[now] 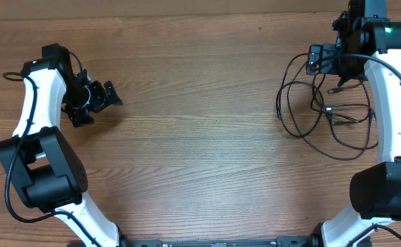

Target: Untangle cables

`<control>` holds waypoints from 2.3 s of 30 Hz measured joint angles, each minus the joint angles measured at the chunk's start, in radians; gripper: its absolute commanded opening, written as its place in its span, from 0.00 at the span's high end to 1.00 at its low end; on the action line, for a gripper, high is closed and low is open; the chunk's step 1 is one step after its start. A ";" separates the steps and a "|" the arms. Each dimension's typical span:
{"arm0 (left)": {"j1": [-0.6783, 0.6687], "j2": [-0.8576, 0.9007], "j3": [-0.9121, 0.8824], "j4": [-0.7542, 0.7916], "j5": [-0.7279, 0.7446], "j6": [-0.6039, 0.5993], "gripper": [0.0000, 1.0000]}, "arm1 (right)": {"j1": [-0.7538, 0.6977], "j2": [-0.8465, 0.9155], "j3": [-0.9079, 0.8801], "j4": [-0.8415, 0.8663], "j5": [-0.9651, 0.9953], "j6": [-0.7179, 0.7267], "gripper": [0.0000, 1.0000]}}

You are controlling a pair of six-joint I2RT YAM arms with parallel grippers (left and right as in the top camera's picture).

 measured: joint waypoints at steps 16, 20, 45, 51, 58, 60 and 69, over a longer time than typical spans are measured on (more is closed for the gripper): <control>0.000 -0.408 0.004 0.000 -0.003 0.000 0.01 | 0.000 0.000 0.000 0.000 -0.003 0.000 0.00; 0.000 -0.523 0.005 0.000 -0.003 0.000 0.00 | 0.000 0.000 0.000 0.000 -0.002 0.000 0.00; 0.000 -0.633 -0.099 0.107 -0.117 0.000 0.01 | 0.000 0.000 0.000 0.000 -0.002 0.000 0.00; 0.000 -0.745 -0.374 0.390 -0.108 0.000 0.00 | 0.000 0.000 0.000 0.000 -0.003 0.000 0.00; -0.002 -0.832 -0.721 0.801 -0.074 0.001 0.01 | 0.000 0.000 -0.002 0.000 -0.003 0.000 0.00; -0.010 -0.851 -0.819 0.922 -0.073 0.001 0.00 | 0.000 0.000 -0.002 0.000 -0.003 -0.001 0.00; -0.108 -0.962 -1.265 1.538 -0.070 0.004 0.00 | 0.000 0.000 -0.003 0.000 -0.003 0.000 0.00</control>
